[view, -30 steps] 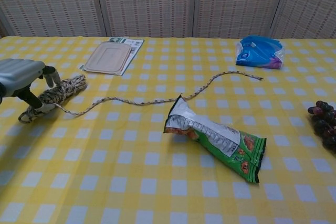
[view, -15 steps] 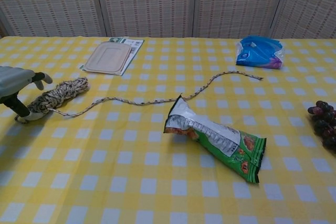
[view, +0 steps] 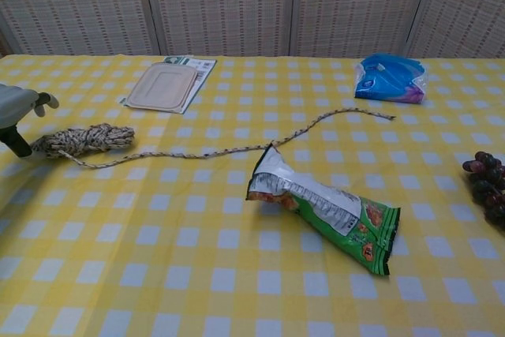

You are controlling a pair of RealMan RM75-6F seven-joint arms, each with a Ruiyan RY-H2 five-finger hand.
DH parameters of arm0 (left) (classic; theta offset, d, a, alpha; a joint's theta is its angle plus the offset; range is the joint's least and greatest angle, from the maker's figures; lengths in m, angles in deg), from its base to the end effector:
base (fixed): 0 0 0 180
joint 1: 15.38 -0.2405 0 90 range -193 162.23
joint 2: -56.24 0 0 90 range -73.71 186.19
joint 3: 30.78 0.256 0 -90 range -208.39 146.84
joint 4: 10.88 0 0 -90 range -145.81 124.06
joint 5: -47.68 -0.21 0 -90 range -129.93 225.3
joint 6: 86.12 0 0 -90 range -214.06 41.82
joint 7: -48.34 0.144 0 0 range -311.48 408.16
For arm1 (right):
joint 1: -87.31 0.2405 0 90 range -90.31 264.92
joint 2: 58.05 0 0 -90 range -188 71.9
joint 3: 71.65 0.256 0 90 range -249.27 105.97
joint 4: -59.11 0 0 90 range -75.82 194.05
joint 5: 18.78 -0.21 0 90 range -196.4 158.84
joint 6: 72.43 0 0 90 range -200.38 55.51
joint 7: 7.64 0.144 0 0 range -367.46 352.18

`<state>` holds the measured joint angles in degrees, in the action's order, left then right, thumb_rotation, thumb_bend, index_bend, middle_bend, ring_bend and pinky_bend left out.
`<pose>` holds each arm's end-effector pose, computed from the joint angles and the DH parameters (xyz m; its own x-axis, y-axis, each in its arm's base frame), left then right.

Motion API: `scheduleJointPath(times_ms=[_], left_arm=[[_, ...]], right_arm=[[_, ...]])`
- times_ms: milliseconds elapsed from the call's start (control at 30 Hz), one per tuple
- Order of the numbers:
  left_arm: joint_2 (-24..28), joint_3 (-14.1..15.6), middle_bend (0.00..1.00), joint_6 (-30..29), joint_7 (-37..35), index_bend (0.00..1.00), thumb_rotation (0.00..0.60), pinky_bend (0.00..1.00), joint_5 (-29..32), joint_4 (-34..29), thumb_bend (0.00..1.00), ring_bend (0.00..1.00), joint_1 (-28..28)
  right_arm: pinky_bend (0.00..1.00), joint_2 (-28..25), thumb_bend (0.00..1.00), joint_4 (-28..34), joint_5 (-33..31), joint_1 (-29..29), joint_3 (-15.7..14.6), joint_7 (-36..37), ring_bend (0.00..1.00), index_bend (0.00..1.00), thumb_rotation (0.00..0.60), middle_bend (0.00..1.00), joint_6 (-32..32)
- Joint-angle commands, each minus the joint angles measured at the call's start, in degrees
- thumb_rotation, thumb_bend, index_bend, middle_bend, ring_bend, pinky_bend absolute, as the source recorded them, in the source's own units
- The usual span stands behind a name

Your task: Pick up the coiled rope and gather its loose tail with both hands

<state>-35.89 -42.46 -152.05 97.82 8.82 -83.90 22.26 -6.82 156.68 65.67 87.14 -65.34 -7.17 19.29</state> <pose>-0.2587 0.3596 0.0189 0.7164 0.2603 0.6473 0.6453 0.1056 -0.7566 -0.3079 -0.1641 0.2453 0.5078 0.1378 0.8504 -0.8615 0.0831 0.5010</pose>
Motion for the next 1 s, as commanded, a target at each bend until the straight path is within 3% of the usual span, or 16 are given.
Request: scheduleJointPath(times_ms=[33,300,633,767,1000], left_arm=[[0.47,-0.43,0.21,0.68,-0.13,0.18,0.532,0.11,0.62,-1.28,0.24,0.15,0.32],[2.2,-0.55,0.21,1.72,1.19,0.23,0.508,0.11,2.8,-7.64,0.24,0.15,1.37],[-0.55,-0.52,0.28,2.98,3.86,0.34,0.485,0.11,5.56,-2.26,0.24,0.19,4.38],[-0.61,0.13,0.3,3.83,4.69,0.36,0.415,0.11,6.3,-1.2,0.24,0.21,4.89],[-1.07,0.3,0.35,4.51,4.22,0.4,0.359,0.11,6.58,0.19,0.24,0.24,5.56]], right_arm=[[0.19,0.03,0.37,-0.03,0.0,-0.04,0.01,0.06,0.09,0.15,0.6,0.19,0.05],[0.19,0.27,0.36,-0.75,-0.12,-0.16,-0.01,0.74,0.09,0.15,0.6,0.19,-0.01],[0.19,0.44,0.36,-1.45,-0.57,-0.6,-0.12,1.53,0.09,0.15,0.6,0.19,-0.01],[0.19,0.42,0.36,-1.51,-0.6,-0.59,-0.07,1.54,0.09,0.15,0.6,0.19,-0.06],[0.19,0.45,0.36,-1.3,-0.69,-0.66,-0.05,1.32,0.09,0.15,0.6,0.19,-0.09]])
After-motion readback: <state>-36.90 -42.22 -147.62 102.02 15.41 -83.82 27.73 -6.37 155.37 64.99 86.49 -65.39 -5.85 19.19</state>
